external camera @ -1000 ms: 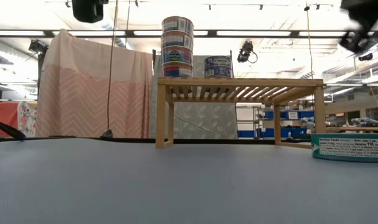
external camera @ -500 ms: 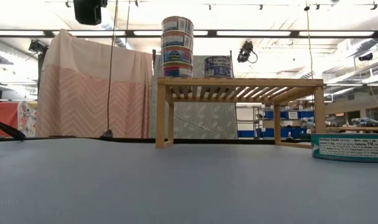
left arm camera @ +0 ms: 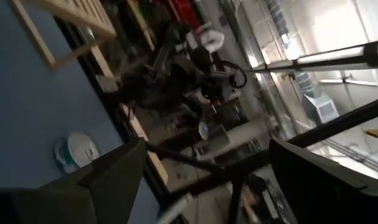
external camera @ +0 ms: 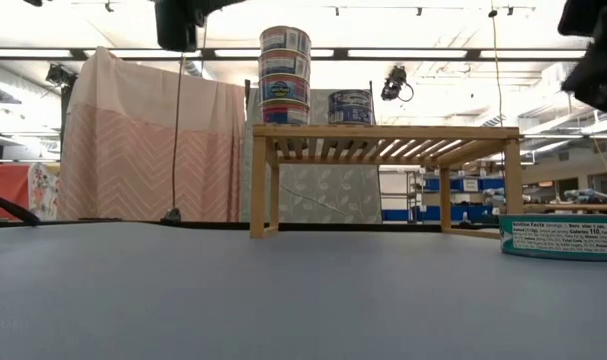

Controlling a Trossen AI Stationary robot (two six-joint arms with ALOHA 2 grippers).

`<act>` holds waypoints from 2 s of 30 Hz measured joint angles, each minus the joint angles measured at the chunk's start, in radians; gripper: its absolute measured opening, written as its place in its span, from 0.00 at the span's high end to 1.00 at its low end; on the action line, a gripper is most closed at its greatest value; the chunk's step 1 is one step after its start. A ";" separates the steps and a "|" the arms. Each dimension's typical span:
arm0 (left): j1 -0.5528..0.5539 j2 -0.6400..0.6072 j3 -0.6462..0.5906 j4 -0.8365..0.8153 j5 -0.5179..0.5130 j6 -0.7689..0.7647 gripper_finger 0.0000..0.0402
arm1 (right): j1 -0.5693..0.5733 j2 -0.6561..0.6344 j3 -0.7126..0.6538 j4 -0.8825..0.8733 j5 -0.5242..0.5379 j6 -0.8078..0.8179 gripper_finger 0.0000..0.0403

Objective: Stack canned seafood by type on shelf
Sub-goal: Put the dark green tuna can on the shelf

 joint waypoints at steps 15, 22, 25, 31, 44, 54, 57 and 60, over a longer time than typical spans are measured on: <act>0.325 -0.136 0.000 -0.152 0.907 -0.186 0.14 | 0.036 0.095 0.000 0.310 0.140 -0.180 1.00; 0.428 -0.531 0.001 -0.522 0.779 0.035 0.14 | 0.034 -0.187 0.001 0.430 0.177 -0.399 1.00; 0.427 -0.709 0.001 -0.719 0.551 0.123 0.14 | 0.034 -0.302 0.001 0.488 0.225 -0.524 1.00; 0.397 -0.952 0.001 -0.957 0.260 0.165 0.14 | 0.034 -0.501 0.002 0.780 0.166 -1.028 0.98; 0.331 -0.913 -0.170 -0.892 0.148 0.073 0.14 | 0.032 -0.522 0.204 0.414 -0.048 -0.948 0.99; 0.223 -0.891 -0.381 -0.465 0.159 0.070 0.14 | -0.017 -0.529 0.192 0.221 -0.044 -0.769 1.00; 0.187 -0.890 -0.381 -0.481 0.144 0.106 0.14 | -0.031 -0.529 0.160 0.174 -0.043 -0.704 0.99; 0.161 -0.890 -0.381 -0.499 0.124 0.127 0.14 | -0.037 -0.529 0.118 0.176 -0.048 -0.654 0.99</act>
